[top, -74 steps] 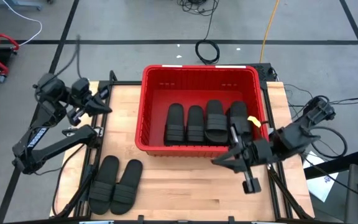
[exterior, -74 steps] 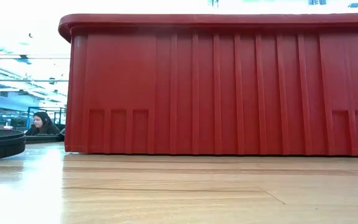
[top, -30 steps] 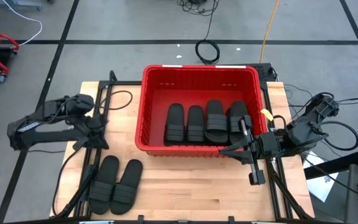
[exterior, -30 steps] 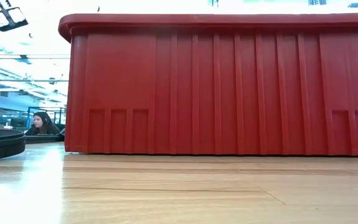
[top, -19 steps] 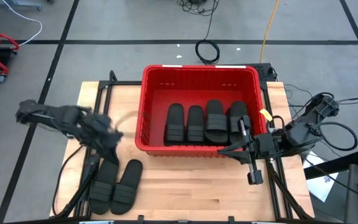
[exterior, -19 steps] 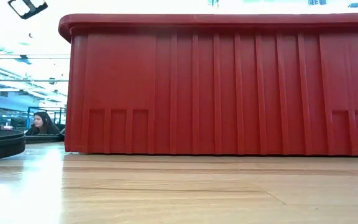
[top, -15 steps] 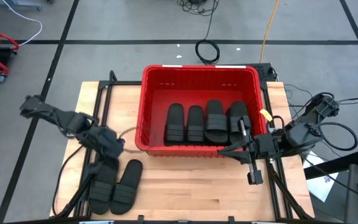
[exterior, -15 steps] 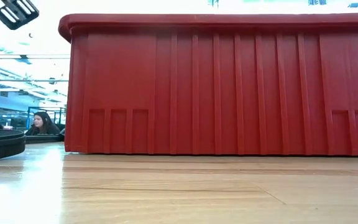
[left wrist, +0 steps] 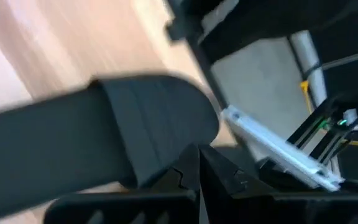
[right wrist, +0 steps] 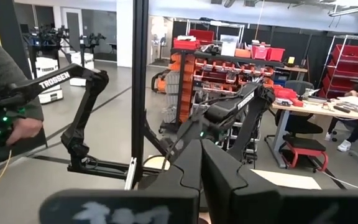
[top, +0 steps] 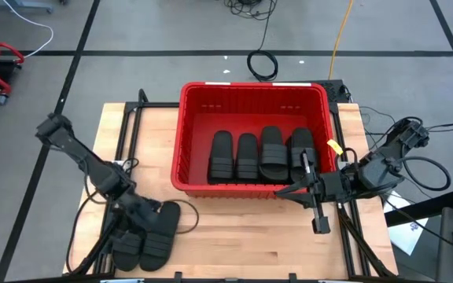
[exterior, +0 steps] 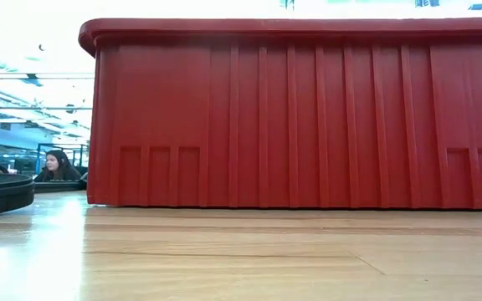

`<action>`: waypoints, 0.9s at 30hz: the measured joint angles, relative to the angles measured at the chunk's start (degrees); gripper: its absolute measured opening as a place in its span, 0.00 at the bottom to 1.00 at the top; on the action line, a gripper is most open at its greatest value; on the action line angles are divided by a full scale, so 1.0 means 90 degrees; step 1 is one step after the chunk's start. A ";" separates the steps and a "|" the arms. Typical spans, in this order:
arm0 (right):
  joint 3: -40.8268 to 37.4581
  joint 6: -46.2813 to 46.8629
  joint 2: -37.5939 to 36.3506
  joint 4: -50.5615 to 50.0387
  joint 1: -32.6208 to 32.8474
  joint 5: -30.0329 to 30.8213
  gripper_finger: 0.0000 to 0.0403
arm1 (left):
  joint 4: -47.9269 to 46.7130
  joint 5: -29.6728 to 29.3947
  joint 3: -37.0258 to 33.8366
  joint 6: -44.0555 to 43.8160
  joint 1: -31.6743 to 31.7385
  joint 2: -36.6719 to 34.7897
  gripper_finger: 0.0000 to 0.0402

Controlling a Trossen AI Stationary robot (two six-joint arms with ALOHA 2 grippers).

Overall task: Pick and place slides into bin
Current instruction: Put the black slide into the red bin

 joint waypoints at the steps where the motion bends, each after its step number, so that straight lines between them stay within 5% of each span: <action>1: 0.0000 0.0000 -0.0002 0.0001 0.0000 -0.0008 0.00 | -0.0015 -0.0013 -0.0045 -0.0030 -0.0029 0.0106 0.02; 9: 0.0000 0.0000 -0.0005 0.0002 0.0000 -0.0017 0.00 | 0.0480 -0.0254 -0.0059 0.0101 -0.0030 0.0729 0.16; 18: 0.0000 0.0281 -0.0021 0.0002 0.0000 -0.0027 0.00 | 0.0348 -0.0397 -0.0059 -0.0346 0.0096 0.0990 0.50; 27: 0.0000 0.0510 -0.0046 0.0001 0.0000 -0.0029 0.00 | 0.1195 0.0194 -0.0649 -0.0870 0.0148 0.1327 0.72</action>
